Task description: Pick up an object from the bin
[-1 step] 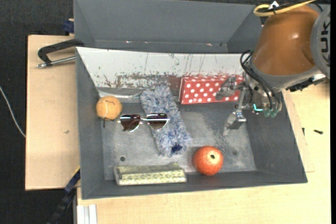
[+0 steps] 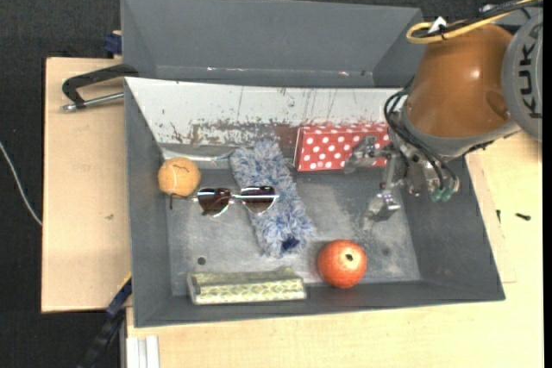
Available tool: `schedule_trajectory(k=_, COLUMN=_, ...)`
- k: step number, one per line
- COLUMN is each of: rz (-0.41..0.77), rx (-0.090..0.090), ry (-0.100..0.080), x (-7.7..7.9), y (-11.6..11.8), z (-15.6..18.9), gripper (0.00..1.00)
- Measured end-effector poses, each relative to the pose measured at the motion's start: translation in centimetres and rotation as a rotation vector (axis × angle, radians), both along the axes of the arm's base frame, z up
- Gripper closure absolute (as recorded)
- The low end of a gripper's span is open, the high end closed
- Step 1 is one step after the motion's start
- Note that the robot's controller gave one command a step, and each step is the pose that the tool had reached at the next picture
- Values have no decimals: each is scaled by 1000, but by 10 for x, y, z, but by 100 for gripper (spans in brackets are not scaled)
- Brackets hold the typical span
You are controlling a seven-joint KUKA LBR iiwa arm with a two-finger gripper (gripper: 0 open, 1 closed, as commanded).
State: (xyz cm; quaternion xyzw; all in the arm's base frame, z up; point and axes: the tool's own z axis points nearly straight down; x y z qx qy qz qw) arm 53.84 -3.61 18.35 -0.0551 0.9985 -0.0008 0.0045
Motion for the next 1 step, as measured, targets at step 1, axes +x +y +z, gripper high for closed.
schedule_trajectory(k=1, rz=231, rx=3, ry=15, x=-26, y=21, z=-45, gripper=0)
